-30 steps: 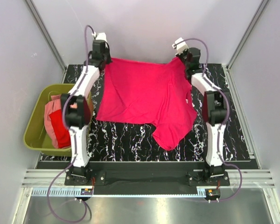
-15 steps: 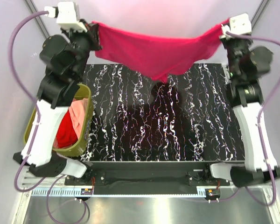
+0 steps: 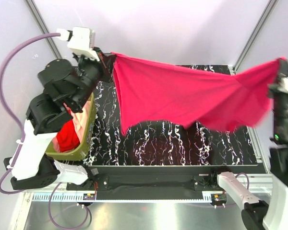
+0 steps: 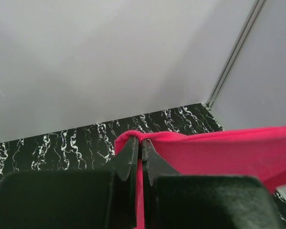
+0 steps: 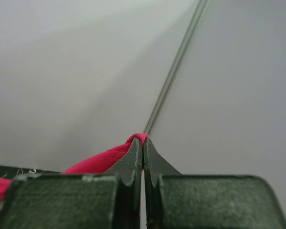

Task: Fold and stack the t-shirts
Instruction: Flatten the tshirt out

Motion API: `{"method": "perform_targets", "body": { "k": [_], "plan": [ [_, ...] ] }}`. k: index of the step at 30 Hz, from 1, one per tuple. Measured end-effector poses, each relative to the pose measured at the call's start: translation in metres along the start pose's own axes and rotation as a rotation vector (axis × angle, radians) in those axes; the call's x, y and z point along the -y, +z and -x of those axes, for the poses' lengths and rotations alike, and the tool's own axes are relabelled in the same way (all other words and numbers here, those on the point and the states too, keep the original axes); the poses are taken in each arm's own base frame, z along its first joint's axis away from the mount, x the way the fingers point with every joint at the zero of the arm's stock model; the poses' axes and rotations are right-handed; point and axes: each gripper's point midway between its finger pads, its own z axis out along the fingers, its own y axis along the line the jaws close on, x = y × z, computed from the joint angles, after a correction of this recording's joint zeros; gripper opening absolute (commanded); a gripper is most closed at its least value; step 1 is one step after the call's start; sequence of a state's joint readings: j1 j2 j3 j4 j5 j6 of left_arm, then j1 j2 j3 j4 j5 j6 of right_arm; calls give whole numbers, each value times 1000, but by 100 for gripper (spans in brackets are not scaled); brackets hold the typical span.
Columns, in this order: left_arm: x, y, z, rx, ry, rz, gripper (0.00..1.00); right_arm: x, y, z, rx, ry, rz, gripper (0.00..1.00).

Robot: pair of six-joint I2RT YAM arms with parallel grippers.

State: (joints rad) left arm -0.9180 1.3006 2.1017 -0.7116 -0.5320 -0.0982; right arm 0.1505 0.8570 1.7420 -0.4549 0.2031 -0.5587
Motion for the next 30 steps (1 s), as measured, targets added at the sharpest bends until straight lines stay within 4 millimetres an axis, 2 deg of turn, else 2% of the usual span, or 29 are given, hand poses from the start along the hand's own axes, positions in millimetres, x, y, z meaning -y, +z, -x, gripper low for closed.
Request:
{"method": "perform_targets", "body": {
  "k": [3,6,8,11,14,15,17,19,20,22,24,27,30],
  "plan": [
    [-5,-8,10,17,1,22,0,21,-17,20,41,4,-57,0],
    [-21,-9,17,33,47,108,0,28,-14,24,49,-29,-86,0],
    [-31,-1,15,26,94,175,0,22,3,17,31,-61,-80,0],
    [-53,26,2,-5,129,258,0,-4,49,-12,-20,-115,-44,0],
    [-90,68,-32,-89,146,345,0,-51,105,-72,-122,-169,48,0],
    [-107,84,-51,-131,152,378,0,-70,124,-97,-159,-183,88,0],
    [-130,114,-94,-231,158,403,0,-114,158,-156,-232,-201,176,0],
    [-151,142,-138,-328,152,416,0,-161,182,-229,-322,-215,277,0],
    [-159,157,-161,-376,147,415,0,-178,187,-258,-357,-219,313,0],
    [-176,181,-210,-471,139,419,0,-222,193,-331,-446,-223,405,0],
    [-196,204,-268,-576,133,430,0,-265,195,-399,-508,-217,487,0],
    [-222,231,-340,-691,124,444,0,-312,190,-475,-565,-200,571,0],
    [-250,256,-415,-782,99,455,0,-354,189,-537,-586,-167,624,0]
  ]
}}
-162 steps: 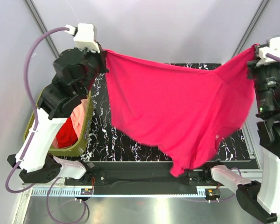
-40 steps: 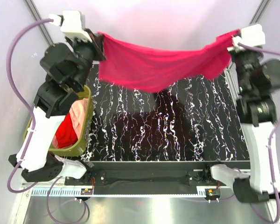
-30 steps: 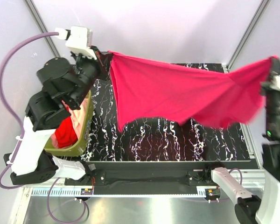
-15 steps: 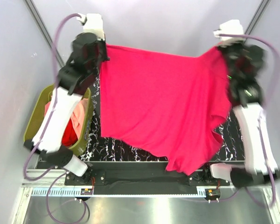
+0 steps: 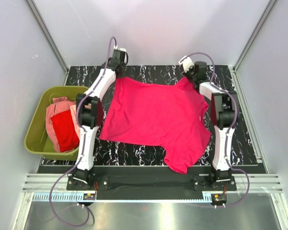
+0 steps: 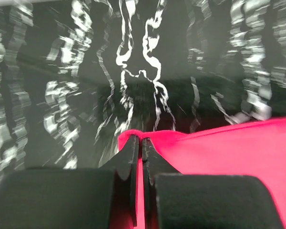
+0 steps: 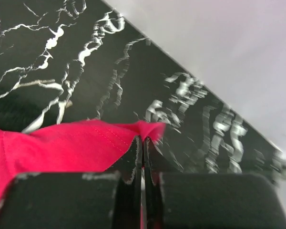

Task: Fold and stack the t-shirts
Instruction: Flatten the tshirt out, then fold the tshirt

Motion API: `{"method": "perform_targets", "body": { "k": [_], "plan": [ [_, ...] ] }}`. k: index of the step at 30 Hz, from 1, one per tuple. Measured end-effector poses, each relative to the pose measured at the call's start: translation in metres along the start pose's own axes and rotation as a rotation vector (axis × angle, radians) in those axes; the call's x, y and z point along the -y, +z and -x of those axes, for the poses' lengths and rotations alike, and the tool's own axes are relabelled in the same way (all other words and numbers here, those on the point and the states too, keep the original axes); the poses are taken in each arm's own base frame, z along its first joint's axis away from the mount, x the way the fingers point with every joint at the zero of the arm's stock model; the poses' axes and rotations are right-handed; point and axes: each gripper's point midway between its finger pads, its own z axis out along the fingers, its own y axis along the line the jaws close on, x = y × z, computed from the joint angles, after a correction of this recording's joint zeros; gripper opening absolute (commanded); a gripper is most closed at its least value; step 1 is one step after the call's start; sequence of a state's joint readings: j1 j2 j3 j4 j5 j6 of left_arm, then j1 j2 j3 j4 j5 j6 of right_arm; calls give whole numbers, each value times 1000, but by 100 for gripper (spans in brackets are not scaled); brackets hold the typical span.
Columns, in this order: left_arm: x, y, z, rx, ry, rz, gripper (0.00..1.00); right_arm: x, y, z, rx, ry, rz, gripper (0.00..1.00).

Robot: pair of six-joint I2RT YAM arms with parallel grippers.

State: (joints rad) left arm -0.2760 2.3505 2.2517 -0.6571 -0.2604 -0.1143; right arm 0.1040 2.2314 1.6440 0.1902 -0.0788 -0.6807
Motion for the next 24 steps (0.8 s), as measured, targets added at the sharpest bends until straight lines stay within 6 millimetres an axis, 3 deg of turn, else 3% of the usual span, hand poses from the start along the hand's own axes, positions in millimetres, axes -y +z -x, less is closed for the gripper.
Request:
{"method": "perform_targets", "body": {
  "k": [2,4,6,11,16,20,24],
  "plan": [
    [-6,39,-25,-52,-14,5,0,-13,28,-14,14,17,21,0],
    [-17,62,-50,-106,-30,15,0,-18,48,-17,42,35,21,0],
    [-27,72,-57,-123,-53,19,0,-15,62,-12,79,54,2,0],
    [-48,79,-28,-17,-115,17,0,9,79,26,205,95,-64,0],
    [-46,82,-9,55,-121,9,0,25,90,56,315,113,-98,1],
    [-43,82,-1,88,-114,4,0,24,105,58,352,121,-102,2],
    [-45,83,6,114,-113,4,0,11,119,43,350,135,-79,2]
  ]
}}
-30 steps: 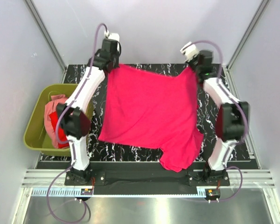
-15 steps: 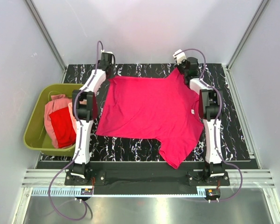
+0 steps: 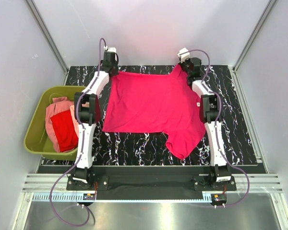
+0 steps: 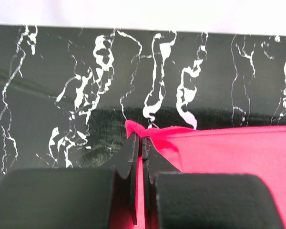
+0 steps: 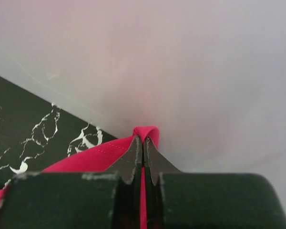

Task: Fold and stack the t-shirts
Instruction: Fold the tshirt

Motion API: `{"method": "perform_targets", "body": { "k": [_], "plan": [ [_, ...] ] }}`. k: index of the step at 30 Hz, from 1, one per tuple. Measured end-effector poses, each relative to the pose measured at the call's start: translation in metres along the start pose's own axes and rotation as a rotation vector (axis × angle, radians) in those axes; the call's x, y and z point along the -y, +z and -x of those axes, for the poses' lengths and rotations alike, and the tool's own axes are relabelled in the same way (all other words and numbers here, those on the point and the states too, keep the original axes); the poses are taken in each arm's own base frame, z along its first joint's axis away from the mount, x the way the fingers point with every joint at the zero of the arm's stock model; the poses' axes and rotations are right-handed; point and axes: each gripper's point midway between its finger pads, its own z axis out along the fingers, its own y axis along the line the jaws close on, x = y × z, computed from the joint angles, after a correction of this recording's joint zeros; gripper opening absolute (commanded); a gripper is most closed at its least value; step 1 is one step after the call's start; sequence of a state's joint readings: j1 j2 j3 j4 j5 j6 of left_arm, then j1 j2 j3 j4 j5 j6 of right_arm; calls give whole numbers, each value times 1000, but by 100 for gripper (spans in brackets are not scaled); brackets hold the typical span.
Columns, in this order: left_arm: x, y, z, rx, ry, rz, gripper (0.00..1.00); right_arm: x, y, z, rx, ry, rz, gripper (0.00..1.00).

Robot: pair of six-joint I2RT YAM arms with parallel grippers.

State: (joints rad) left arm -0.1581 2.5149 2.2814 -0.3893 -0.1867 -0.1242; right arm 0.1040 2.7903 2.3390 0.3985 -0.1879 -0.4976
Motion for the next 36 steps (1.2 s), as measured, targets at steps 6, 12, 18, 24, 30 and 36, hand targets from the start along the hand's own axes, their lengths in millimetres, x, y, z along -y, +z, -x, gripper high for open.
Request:
{"method": "perform_targets", "body": {
  "k": [6,12,18,24,30,36],
  "plan": [
    [-5,3,8,25,-13,-21,0,-9,0,-17,-23,8,15,0],
    [-8,4,9,19,-30,-80,0,-19,-16,-41,-101,-5,33,0],
    [4,2,7,8,-38,-156,0,-15,-42,-34,-156,-28,32,0],
    [12,-3,6,-8,-38,-188,0,11,-71,23,-132,-44,-22,0],
    [10,-14,-4,-70,-32,-175,0,19,-111,54,-150,-25,-76,0],
    [6,-31,-4,-105,-28,-163,0,-1,-138,41,-242,29,-84,0]
  ]
}}
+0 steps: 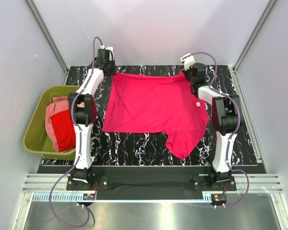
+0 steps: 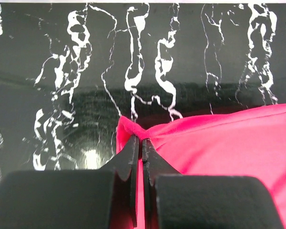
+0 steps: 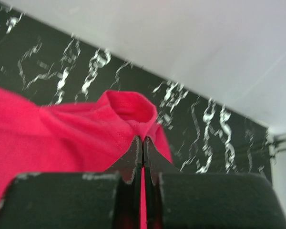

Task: Fold and stack the t-shirts
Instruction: Fold the tshirt

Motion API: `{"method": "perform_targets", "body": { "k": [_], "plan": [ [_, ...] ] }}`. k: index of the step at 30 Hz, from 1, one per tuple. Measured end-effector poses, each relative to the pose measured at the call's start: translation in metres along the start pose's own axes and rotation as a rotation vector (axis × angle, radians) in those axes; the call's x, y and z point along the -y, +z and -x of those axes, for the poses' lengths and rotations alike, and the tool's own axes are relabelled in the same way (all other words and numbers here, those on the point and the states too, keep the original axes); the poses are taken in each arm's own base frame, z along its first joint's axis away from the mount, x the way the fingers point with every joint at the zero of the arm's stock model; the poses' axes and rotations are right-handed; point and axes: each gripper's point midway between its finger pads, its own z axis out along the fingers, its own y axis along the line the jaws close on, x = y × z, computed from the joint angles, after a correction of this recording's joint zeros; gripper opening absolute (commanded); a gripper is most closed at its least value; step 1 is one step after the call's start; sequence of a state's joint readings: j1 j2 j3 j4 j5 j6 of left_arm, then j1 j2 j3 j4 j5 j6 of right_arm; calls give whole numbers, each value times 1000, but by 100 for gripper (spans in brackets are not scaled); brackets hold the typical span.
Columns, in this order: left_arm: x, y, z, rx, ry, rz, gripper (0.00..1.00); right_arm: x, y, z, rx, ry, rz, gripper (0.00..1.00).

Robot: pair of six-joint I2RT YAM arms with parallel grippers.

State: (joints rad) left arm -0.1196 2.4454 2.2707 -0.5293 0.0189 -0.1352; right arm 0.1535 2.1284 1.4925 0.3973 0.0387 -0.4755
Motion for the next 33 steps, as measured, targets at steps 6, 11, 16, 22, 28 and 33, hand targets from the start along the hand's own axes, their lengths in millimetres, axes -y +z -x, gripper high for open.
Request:
{"method": "perform_targets", "body": {
  "k": [6,11,16,22,28,33],
  "plan": [
    [0,-22,12,13,30,36,0,-18,-21,-21,-128,52,10,0],
    [-1,-35,8,-11,68,74,0,-15,-44,-21,-198,105,-11,0],
    [1,-35,-9,-57,118,100,0,-11,-66,-16,-235,154,-36,0],
    [3,-36,-37,-138,187,150,0,-39,-90,-34,-331,190,-6,0],
    [6,-42,-48,-180,238,202,13,-67,-112,-63,-473,253,14,9],
    [5,-51,-61,-233,250,252,38,-76,-137,-77,-575,347,10,20]
  ]
}}
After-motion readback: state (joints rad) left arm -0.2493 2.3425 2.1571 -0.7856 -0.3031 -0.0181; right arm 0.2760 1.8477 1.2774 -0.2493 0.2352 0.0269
